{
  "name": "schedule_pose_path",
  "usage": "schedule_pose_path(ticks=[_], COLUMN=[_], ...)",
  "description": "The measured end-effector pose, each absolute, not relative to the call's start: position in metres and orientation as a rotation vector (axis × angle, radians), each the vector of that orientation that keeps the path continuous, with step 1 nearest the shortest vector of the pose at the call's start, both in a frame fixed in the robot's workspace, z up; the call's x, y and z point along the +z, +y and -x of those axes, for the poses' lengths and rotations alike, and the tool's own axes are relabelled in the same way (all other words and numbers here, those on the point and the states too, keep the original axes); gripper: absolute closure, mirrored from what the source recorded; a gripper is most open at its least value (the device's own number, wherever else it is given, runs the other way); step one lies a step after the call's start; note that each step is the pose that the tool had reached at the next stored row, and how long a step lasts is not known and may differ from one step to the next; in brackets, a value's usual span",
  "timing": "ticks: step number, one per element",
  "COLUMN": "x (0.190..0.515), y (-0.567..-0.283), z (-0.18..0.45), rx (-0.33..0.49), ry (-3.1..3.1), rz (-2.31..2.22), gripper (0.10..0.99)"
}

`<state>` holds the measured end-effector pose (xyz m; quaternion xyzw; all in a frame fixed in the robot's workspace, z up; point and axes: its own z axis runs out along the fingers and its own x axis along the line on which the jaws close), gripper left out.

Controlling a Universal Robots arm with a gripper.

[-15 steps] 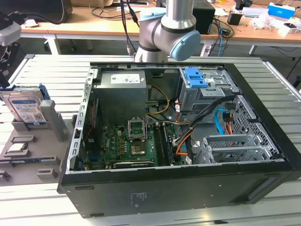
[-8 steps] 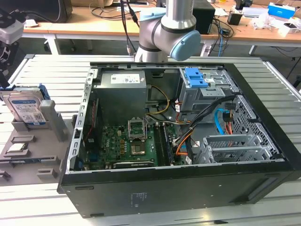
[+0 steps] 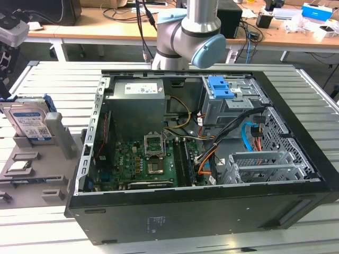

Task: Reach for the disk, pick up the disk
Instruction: 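Pick up the disk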

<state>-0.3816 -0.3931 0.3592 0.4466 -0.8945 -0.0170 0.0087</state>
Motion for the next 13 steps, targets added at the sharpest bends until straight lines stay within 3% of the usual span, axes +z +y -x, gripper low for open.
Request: schedule_pose_path(ticks=[13], x=[0.3592], y=[-0.3931], z=[0.3816], rx=[-0.051], ry=[-2.670], rz=[-1.616], gripper=[0.980])
